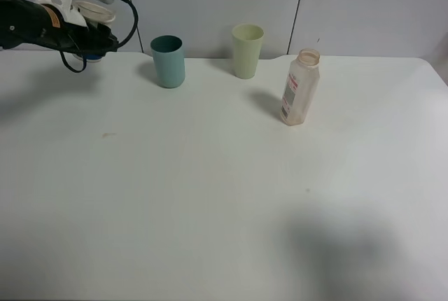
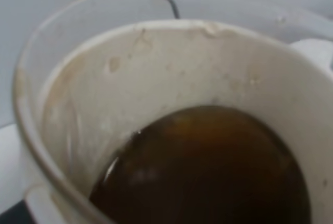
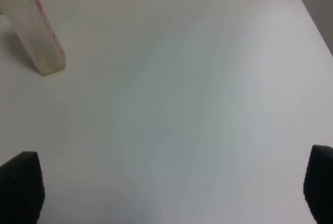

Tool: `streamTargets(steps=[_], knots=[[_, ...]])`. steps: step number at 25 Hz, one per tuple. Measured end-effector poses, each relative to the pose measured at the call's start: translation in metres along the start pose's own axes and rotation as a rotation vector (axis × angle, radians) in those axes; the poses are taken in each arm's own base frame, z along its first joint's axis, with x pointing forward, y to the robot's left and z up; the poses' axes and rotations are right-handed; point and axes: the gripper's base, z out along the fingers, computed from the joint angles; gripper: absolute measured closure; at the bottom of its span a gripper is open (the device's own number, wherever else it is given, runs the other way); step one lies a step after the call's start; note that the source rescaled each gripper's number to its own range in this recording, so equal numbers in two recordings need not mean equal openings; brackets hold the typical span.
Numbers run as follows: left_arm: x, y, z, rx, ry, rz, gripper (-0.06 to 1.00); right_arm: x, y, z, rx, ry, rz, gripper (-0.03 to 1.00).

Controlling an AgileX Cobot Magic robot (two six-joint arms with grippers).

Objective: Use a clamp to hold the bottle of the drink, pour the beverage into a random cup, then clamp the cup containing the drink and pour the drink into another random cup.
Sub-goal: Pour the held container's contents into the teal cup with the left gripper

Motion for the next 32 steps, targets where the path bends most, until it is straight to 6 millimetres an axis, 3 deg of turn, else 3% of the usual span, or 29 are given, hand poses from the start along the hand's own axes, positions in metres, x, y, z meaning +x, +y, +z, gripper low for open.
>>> streamTargets(steps=[13,32], knots=[[-0.009,0.000,0.023,-0.015,0.006,0.087,0.94,0.000,0.000,0.000,0.000,0.000,0.000,-0.03],[-0.019,-0.007,0.028,-0.008,0.011,0.217,0.94,0.000,0.000,0.000,0.000,0.000,0.000,-0.03]])
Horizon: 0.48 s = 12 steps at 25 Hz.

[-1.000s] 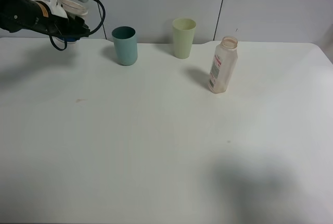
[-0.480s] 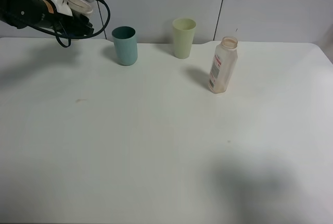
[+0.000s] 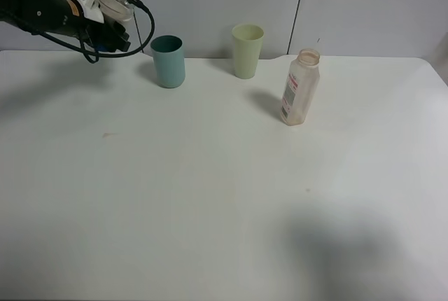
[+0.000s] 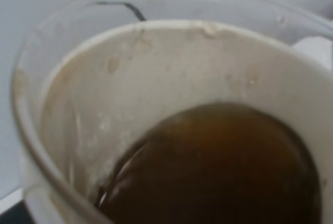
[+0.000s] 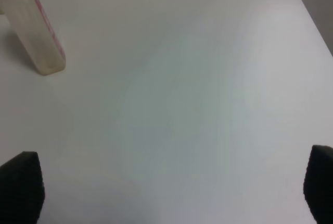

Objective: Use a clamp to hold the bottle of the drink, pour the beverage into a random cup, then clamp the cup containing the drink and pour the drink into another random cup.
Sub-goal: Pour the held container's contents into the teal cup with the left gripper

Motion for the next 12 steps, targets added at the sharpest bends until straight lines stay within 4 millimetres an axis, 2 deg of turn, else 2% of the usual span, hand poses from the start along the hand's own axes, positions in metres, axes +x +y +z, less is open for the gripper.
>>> streamTargets(steps=[6,12], knots=[[-0.008,-0.005,0.016,0.013,0.032,0.032,0.94,0.000,0.000,0.000,0.001,0.000,0.000,-0.03],[-0.017,-0.007,0.020,0.015,0.012,0.090,0.94,0.000,0.000,0.000,0.001,0.000,0.000,-0.03]])
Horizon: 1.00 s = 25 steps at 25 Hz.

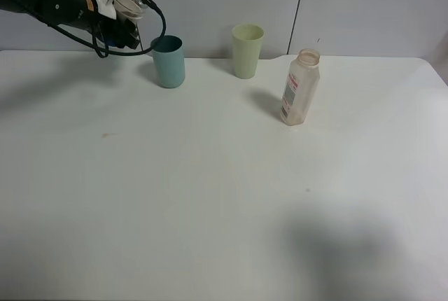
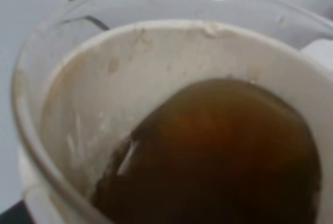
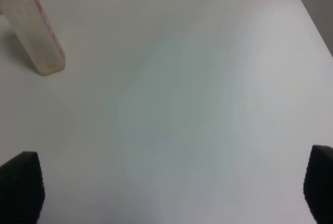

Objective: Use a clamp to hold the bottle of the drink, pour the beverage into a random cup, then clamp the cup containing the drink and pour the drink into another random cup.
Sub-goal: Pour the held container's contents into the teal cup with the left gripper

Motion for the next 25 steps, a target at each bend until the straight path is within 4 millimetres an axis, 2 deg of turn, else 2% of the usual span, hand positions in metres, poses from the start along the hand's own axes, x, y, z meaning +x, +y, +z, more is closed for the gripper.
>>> streamTargets(steps=[9,25], knots=[[0.004,-0.005,0.005,0.015,0.038,0.090,0.94,0.000,0.000,0.000,0.001,0.000,0.000,-0.03],[0.000,-0.012,0.005,0.030,0.027,0.202,0.94,0.000,0.000,0.000,0.001,0.000,0.000,-0.03]])
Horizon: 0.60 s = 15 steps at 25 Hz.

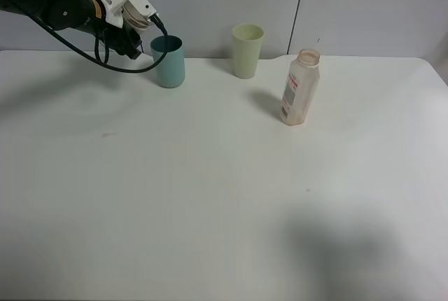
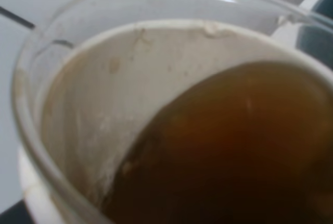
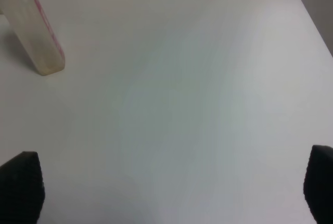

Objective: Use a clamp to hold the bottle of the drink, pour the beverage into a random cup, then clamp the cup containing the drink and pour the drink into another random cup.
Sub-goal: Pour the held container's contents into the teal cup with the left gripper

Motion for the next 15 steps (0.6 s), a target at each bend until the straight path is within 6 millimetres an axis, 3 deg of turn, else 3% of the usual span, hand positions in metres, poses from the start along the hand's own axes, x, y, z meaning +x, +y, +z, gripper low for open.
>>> streamTargets(steps=[15], knots=[[-0.0028,-0.0026,0.0005,0.004,-0.006,0.079,0.94,0.0000,0.0000,0.0000,0.000,0.000,0.000,-0.03]])
